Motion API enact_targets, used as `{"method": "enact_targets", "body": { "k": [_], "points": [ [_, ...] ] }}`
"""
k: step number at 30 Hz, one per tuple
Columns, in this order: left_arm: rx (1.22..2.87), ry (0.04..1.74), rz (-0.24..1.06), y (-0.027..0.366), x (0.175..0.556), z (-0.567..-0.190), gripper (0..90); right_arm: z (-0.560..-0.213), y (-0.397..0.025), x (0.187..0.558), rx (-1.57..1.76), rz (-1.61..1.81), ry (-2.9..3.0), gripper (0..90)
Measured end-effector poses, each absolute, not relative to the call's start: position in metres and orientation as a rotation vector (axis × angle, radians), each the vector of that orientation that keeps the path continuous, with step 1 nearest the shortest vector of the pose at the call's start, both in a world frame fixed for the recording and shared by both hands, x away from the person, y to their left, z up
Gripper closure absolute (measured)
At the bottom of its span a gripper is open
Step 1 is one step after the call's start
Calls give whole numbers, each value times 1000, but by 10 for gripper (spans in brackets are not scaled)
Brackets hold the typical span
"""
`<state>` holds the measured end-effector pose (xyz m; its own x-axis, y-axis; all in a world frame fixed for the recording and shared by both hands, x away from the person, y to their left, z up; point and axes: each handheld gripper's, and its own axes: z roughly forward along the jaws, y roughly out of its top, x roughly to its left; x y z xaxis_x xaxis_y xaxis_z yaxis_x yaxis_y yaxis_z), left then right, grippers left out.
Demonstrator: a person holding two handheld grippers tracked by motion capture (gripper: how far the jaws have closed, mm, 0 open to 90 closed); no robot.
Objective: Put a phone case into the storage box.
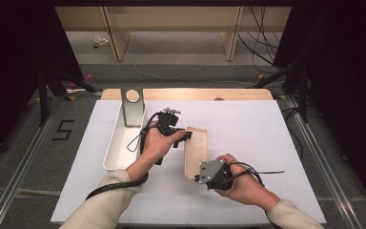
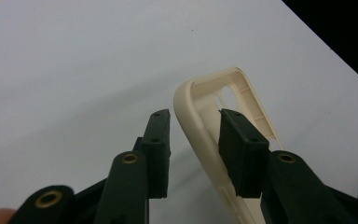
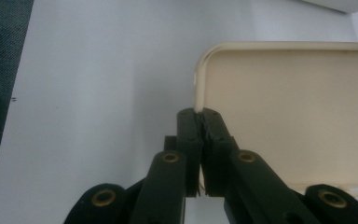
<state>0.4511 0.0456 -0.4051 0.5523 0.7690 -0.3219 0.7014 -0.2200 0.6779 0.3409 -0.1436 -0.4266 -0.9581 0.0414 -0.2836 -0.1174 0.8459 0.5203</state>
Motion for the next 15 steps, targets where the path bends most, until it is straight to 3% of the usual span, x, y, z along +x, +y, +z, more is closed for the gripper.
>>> {"method": "enact_targets", "body": {
  "k": [15],
  "points": [
    [1846,1147,34,41,437,-390,788,-435,-142,344,-48,759,2766,883]
  ]
}}
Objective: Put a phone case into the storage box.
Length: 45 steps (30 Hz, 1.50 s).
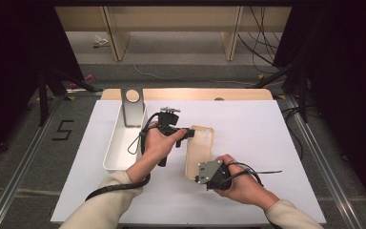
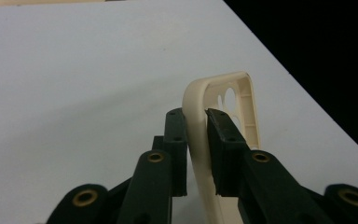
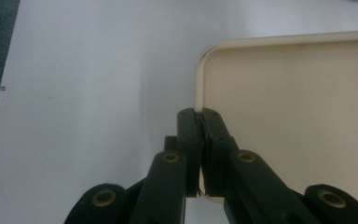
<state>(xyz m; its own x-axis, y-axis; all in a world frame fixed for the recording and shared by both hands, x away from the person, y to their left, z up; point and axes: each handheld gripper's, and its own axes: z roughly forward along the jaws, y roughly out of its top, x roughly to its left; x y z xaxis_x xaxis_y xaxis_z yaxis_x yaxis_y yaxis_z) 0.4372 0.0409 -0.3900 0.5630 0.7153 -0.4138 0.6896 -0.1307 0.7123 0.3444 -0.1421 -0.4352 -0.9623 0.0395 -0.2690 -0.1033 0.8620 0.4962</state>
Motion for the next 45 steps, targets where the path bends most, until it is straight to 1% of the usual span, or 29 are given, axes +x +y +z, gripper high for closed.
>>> {"method": "enact_targets", "body": {
  "k": [4,7,8,11,15,17,19,23,25,33,45],
  "points": [
    [1829,1097,59,35,429,-381,812,-437,-141,347,-34,741,2748,879],
    [1838,1045,113,31,423,-374,818,-437,-143,349,4,747,2747,869],
    [1844,1025,147,30,421,-371,818,-437,-144,350,20,758,2742,851],
    [1862,966,268,29,417,-365,819,-435,-148,352,95,778,2741,755],
    [1855,923,380,33,417,-362,819,-430,-155,356,229,896,2696,593],
    [1847,916,407,37,417,-361,818,-427,-159,358,300,955,2682,525],
    [1833,910,422,40,417,-361,818,-425,-164,359,380,1010,2666,435],
    [1814,894,451,47,416,-361,819,-424,-172,363,497,1102,2628,331],
    [1803,892,463,51,415,-360,819,-424,-177,365,546,1136,2612,294],
    [1758,895,479,69,416,-357,819,-425,-194,370,657,1231,2560,225],
    [1685,895,491,92,415,-350,818,-422,-215,372,773,1331,2471,207]
  ]
}}
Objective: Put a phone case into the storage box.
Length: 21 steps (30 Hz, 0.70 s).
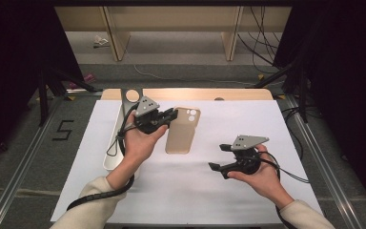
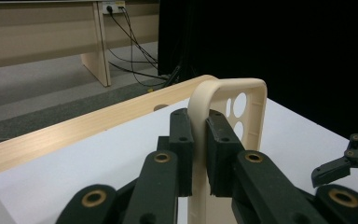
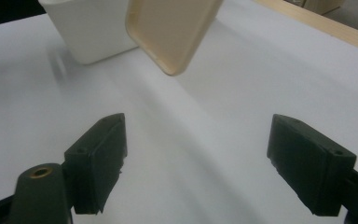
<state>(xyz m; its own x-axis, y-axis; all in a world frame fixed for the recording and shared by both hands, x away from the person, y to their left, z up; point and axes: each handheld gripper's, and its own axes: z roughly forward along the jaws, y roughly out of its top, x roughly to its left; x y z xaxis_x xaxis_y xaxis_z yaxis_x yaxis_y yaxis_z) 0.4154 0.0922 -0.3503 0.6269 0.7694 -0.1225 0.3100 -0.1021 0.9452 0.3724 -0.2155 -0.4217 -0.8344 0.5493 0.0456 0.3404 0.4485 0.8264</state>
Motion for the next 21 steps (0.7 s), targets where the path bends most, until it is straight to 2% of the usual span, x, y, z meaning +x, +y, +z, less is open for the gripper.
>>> {"method": "enact_targets", "body": {
  "k": [21],
  "points": [
    [1628,883,547,119,416,-333,819,-422,-242,367,872,1368,2387,190]
  ]
}}
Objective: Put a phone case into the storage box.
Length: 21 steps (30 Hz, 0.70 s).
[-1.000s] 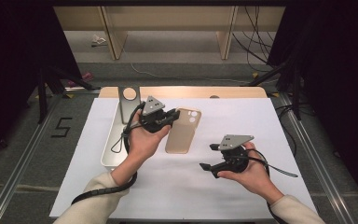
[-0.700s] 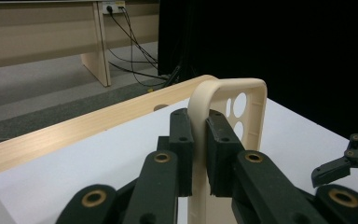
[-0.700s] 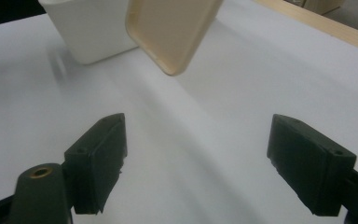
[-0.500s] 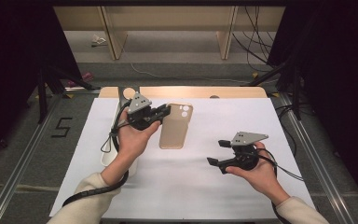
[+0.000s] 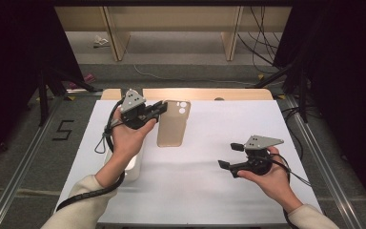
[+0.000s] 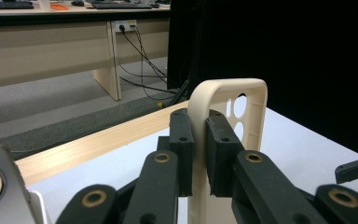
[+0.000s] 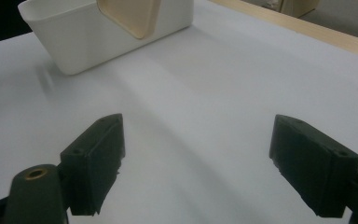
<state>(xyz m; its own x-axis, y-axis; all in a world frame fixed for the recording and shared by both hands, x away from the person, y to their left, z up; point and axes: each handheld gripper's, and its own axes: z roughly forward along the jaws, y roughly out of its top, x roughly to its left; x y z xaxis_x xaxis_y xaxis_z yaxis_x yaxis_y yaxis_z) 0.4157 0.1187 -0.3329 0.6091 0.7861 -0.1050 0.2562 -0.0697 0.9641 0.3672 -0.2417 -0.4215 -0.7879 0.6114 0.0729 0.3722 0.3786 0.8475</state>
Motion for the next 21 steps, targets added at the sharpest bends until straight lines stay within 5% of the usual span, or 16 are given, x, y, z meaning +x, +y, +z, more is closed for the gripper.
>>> {"method": "enact_targets", "body": {
  "k": [21],
  "points": [
    [1581,898,594,151,420,-317,819,-423,-247,365,890,1375,2383,175]
  ]
}}
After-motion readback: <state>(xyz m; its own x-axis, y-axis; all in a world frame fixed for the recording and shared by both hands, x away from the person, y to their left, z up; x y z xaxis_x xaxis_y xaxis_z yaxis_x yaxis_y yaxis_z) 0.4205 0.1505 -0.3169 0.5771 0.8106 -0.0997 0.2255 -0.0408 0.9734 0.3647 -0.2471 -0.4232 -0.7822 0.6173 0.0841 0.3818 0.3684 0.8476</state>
